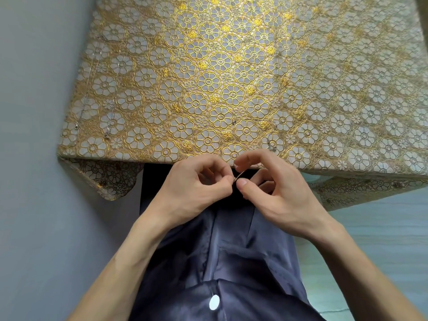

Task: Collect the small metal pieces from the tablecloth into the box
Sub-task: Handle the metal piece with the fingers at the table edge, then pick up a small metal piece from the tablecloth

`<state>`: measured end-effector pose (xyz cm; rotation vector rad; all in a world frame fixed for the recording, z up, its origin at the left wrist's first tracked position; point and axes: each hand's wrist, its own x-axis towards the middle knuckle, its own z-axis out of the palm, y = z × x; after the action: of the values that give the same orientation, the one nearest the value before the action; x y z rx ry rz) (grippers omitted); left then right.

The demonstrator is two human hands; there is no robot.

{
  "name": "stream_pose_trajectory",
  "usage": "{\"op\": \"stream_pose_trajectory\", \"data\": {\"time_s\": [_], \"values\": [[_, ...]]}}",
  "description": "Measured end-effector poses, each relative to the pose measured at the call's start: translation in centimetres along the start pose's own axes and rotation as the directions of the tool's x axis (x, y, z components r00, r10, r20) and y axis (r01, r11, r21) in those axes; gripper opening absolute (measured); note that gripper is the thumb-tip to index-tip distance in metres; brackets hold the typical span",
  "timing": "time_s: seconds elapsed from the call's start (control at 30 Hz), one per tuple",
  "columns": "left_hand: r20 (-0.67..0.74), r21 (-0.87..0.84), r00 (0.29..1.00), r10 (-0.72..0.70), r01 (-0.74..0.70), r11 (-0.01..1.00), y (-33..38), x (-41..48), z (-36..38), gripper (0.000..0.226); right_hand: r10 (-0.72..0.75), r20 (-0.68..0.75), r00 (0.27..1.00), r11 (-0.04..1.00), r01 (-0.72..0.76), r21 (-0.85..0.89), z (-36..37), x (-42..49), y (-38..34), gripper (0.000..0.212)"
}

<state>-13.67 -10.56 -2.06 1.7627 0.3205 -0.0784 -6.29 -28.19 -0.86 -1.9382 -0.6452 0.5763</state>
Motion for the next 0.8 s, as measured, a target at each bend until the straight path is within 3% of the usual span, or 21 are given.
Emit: {"op": "stream_pose_trajectory", "data": {"time_s": [0.3,0.57,0.8], "values": [[-0.033,-0.119,0.999,-0.02,0.016,0.993,0.1,0.3,-0.3,0.021,-0.134,-0.009,0.991,0.984,0.132,-0.122,0.0,0.7,0.0,0.002],[-0.207,0.0,0.978,0.04,-0.041,0.999,1.7,2.5,-0.3,0.015,-0.119,-0.123,0.985,0.985,0.102,-0.14,-1.1,2.6,-1.0,0.003],[-0.224,-0.043,0.971,0.083,-0.095,0.995,5.7,7.4,-2.9,0.009,-0.07,-0.026,0.997,0.966,0.061,-0.251,-5.3,8.2,-3.0,0.011]]}}
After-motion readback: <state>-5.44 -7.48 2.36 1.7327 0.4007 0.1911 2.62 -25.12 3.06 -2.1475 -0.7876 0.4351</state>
